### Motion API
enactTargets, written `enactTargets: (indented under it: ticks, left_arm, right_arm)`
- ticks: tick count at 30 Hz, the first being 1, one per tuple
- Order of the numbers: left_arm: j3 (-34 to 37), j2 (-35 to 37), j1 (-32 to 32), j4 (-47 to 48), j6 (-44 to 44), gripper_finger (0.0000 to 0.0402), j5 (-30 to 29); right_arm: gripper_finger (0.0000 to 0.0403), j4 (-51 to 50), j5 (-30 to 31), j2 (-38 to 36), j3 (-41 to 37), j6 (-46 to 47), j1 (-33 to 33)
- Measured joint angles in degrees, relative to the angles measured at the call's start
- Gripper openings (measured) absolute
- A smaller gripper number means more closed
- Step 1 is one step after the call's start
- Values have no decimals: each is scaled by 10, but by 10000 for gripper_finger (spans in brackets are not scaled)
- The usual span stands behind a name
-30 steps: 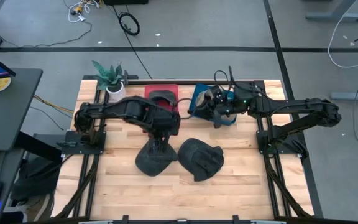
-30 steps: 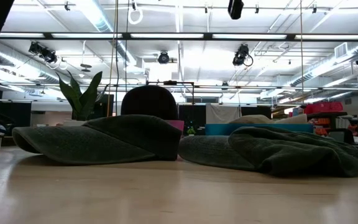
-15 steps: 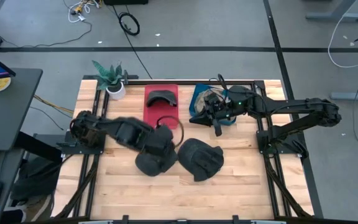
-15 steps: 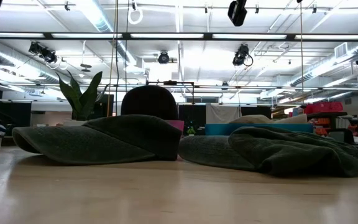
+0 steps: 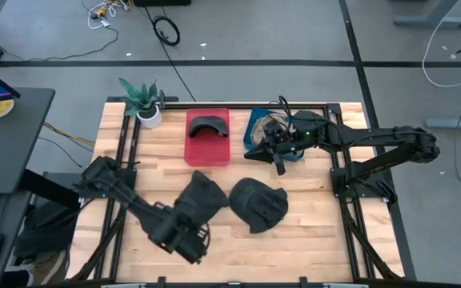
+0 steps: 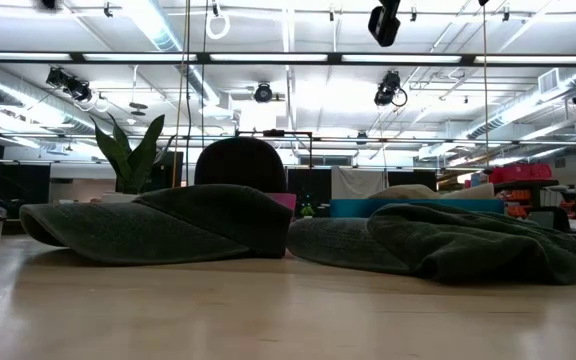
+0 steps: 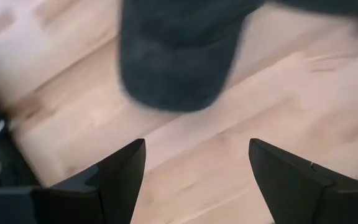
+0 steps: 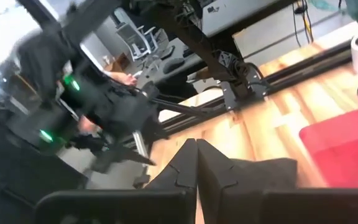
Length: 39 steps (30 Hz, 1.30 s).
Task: Pick & Place hat
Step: Put the left black cap into the blue bin
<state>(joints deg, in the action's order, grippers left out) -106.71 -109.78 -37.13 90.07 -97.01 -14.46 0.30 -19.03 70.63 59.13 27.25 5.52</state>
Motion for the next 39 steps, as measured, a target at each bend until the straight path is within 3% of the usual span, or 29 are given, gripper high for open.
enactTargets:
  ticks: [5,8,12,17,21,25,28,35,39]
  left_arm:
    - [89,2,-30,-50,-99,291,-2]
    - [134,16,-44,-158,-125,291,-32]
    - [176,22,-65,-325,-140,290,-168]
    - [183,22,-82,-485,-40,290,-328]
    - [183,21,-96,-445,-65,273,-328]
    - [183,21,-120,-350,-149,227,-287]
    - [183,21,-144,-320,-196,188,-288]
    - [183,21,-175,-357,-234,110,-405]
    - [183,21,-157,-469,-207,73,-492]
  right_arm:
    - [7,1,5,0,0,83,-7]
    - [7,1,29,0,0,138,-25]
    - [7,1,71,0,0,179,-56]
    - [7,6,142,0,0,221,-100]
    - [7,15,188,0,0,251,-129]
    - [7,26,219,0,0,266,-148]
    - [7,36,231,0,0,273,-157]
    - [7,40,232,0,0,273,-161]
    - [7,40,230,0,0,256,-161]
